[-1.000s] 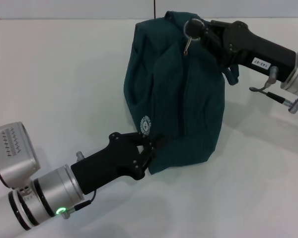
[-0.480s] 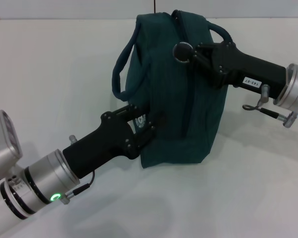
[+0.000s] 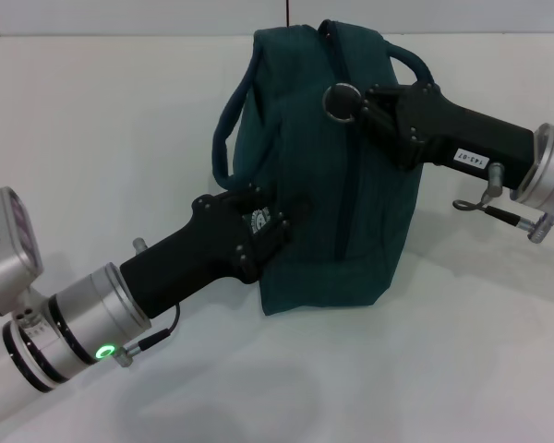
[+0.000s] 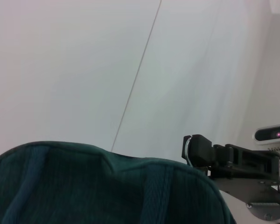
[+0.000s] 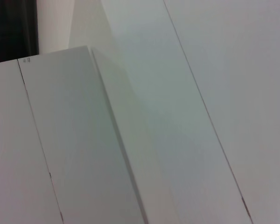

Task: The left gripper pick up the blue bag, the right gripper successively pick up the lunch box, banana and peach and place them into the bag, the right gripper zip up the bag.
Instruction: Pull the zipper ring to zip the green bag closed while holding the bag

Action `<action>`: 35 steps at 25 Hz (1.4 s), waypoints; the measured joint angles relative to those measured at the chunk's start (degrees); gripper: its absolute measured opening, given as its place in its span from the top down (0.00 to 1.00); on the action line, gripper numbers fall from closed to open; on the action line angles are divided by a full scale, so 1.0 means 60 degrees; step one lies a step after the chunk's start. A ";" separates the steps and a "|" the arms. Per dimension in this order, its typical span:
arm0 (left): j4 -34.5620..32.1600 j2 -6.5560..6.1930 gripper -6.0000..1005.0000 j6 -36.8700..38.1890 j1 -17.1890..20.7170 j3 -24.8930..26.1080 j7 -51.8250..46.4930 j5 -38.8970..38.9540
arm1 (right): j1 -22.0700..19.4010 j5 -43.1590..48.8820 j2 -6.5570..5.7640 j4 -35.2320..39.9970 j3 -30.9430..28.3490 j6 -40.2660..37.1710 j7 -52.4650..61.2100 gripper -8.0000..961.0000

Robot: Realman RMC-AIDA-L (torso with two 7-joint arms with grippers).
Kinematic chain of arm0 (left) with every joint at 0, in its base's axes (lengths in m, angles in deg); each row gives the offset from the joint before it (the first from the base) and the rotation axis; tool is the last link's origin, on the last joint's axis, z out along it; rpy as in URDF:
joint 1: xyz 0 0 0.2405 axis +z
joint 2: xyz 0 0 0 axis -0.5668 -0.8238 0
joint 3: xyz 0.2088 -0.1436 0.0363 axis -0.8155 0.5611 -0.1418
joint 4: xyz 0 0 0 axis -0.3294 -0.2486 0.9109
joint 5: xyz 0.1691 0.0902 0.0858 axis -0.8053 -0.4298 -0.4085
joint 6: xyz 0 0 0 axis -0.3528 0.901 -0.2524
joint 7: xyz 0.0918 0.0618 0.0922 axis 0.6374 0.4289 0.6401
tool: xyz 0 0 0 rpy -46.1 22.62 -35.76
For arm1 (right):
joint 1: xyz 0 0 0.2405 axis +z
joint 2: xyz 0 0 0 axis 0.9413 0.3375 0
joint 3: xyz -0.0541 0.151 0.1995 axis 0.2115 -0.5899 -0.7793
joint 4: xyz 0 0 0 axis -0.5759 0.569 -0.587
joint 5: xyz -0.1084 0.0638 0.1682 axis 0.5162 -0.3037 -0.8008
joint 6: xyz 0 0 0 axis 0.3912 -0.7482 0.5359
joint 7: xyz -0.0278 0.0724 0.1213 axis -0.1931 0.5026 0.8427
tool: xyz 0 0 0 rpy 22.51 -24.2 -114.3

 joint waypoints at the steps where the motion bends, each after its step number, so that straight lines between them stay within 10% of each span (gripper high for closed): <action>1: 0.0000 0.0001 0.57 -0.0001 -0.0001 -0.0006 0.0003 -0.0009 | -0.0001 -0.0004 0.0000 -0.0001 -0.0001 -0.0003 0.0001 0.98; 13: -0.0546 -0.0050 0.94 0.0075 0.0202 -0.0733 -0.0041 -0.0071 | -0.0163 -0.0024 0.0034 0.0000 -0.0002 -0.0469 0.0043 0.98; 35: -0.1983 -0.0084 0.86 0.0513 0.1299 -0.1296 -0.0442 0.0330 | -0.0195 -0.0604 -0.0015 -0.0200 -0.0211 0.0125 -0.0039 0.98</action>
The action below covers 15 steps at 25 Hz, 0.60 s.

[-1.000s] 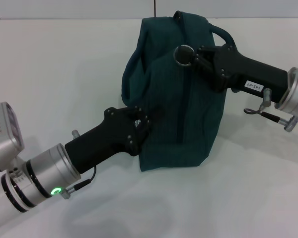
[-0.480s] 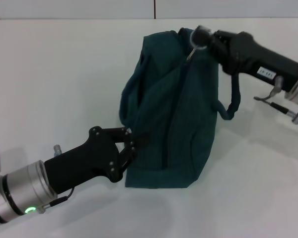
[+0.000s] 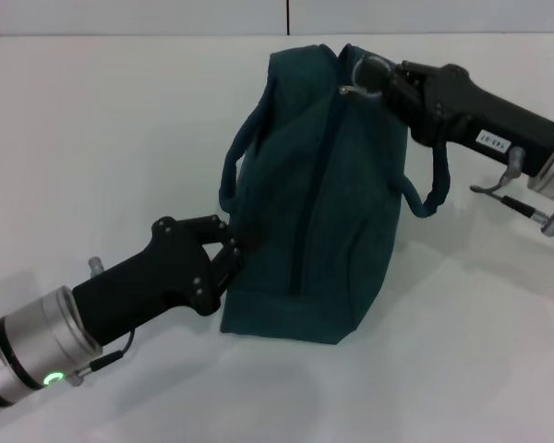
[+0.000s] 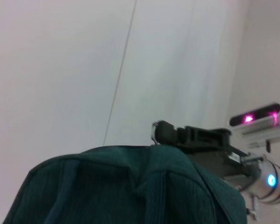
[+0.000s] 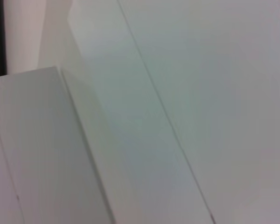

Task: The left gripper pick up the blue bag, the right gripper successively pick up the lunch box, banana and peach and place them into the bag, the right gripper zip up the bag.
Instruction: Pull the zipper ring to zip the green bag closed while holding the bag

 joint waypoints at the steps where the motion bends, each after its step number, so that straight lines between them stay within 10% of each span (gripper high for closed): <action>1: 0.0008 0.0001 0.85 0.0000 -0.0018 0.0000 -0.0002 0.0057 | -0.0019 0.0000 0.0000 -0.0005 0.0071 -0.0102 0.0001 0.98; 15: -0.1086 -0.0148 0.69 0.0252 0.0019 -0.0094 -0.1542 0.0675 | -0.0042 -0.0067 0.0044 -0.0031 0.0462 -0.0934 -0.0005 0.98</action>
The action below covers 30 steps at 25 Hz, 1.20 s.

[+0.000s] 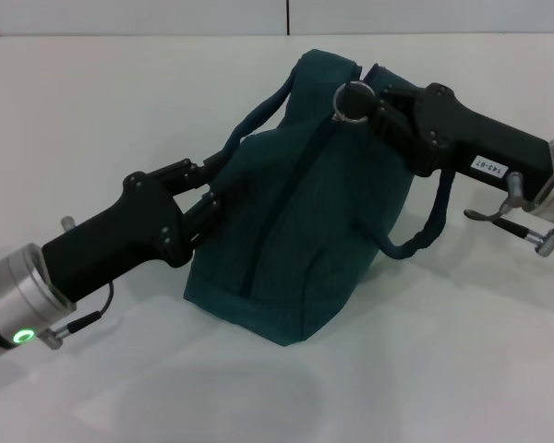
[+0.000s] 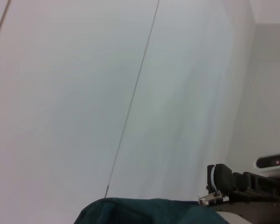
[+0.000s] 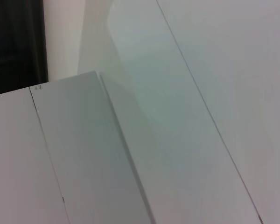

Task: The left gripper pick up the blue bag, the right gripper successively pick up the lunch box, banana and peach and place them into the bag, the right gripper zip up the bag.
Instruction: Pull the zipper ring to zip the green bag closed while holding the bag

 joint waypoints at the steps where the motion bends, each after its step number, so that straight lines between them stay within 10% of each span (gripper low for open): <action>1: -0.0023 0.0004 0.69 0.0000 -0.0025 0.0003 -0.0062 -0.0021 | 0.0012 0.0000 -0.0003 0.0001 -0.0002 0.0001 0.0000 0.98; 30: -0.0520 -0.0113 0.94 0.0281 -0.0227 0.0021 -0.0945 -0.0128 | -0.0042 0.0079 -0.0117 -0.0003 -0.0726 0.0952 -0.0179 0.98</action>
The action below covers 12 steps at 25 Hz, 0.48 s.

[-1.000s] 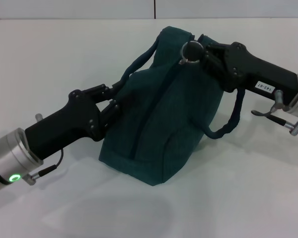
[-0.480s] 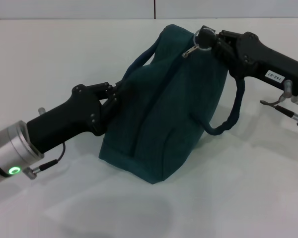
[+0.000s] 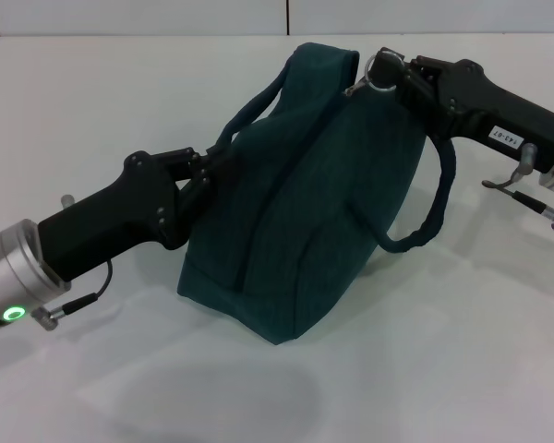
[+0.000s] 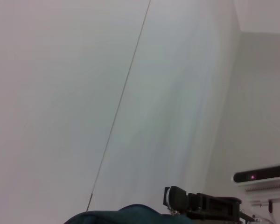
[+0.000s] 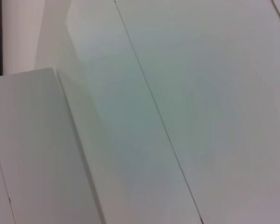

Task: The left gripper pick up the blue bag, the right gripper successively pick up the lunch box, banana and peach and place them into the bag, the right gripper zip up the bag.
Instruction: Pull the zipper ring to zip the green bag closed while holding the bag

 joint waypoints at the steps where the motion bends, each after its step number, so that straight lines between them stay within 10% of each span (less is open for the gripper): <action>1: 0.0000 -0.0001 0.94 0.0013 0.0000 -0.0001 -0.0001 0.0000 | 0.0001 0.0000 -0.0001 -0.0001 0.0000 0.0007 -0.0006 0.98; 12: -0.0069 0.0116 0.94 0.0041 -0.0116 -0.0041 0.0070 -0.0674 | 0.0294 -0.0076 -0.0014 0.0229 -0.0081 -0.0244 0.0313 0.98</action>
